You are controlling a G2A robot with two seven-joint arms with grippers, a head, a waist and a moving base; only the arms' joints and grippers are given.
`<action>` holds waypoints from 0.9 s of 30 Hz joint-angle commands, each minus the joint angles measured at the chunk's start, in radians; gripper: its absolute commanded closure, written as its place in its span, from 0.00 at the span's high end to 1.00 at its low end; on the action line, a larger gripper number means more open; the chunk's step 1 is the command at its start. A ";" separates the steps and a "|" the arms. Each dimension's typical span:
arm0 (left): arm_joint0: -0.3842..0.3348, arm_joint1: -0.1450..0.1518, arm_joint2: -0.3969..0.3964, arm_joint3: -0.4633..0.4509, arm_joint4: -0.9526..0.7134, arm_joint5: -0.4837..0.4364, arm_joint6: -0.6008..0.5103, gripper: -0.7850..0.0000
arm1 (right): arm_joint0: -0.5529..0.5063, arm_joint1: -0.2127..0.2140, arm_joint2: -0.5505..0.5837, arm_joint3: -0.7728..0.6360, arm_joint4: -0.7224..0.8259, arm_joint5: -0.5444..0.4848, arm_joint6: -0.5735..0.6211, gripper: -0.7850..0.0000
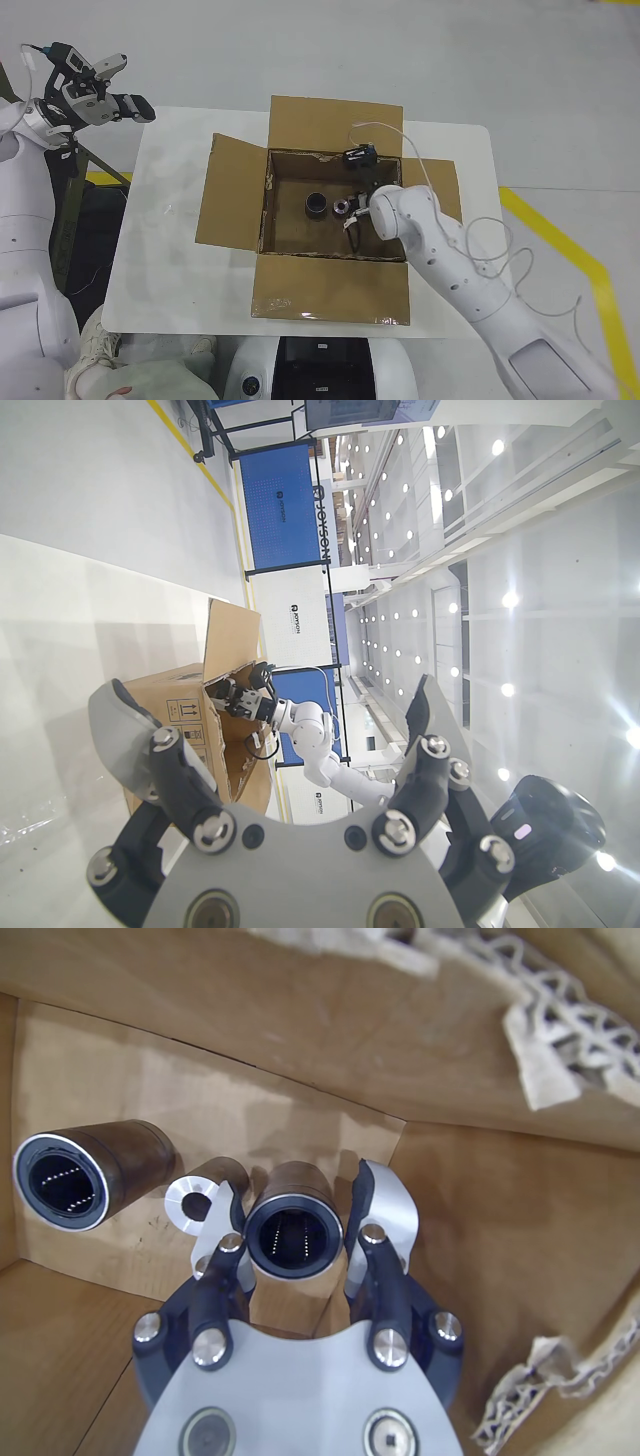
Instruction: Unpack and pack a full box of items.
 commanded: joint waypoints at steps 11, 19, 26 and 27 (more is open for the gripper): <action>0.000 0.000 0.000 0.000 0.000 0.000 0.000 1.00 | 0.000 -0.015 0.025 0.010 0.009 -0.004 0.008 0.00; 0.000 0.000 0.000 0.000 0.000 0.000 0.000 1.00 | -0.024 -0.014 0.056 -0.028 -0.032 0.004 0.003 0.00; 0.000 0.000 0.000 0.000 0.000 0.000 0.000 1.00 | -0.022 -0.025 0.056 -0.017 -0.045 0.013 -0.017 0.00; 0.000 0.000 0.000 0.000 0.000 0.000 0.000 1.00 | -0.019 -0.028 0.053 -0.011 -0.044 0.014 -0.020 0.00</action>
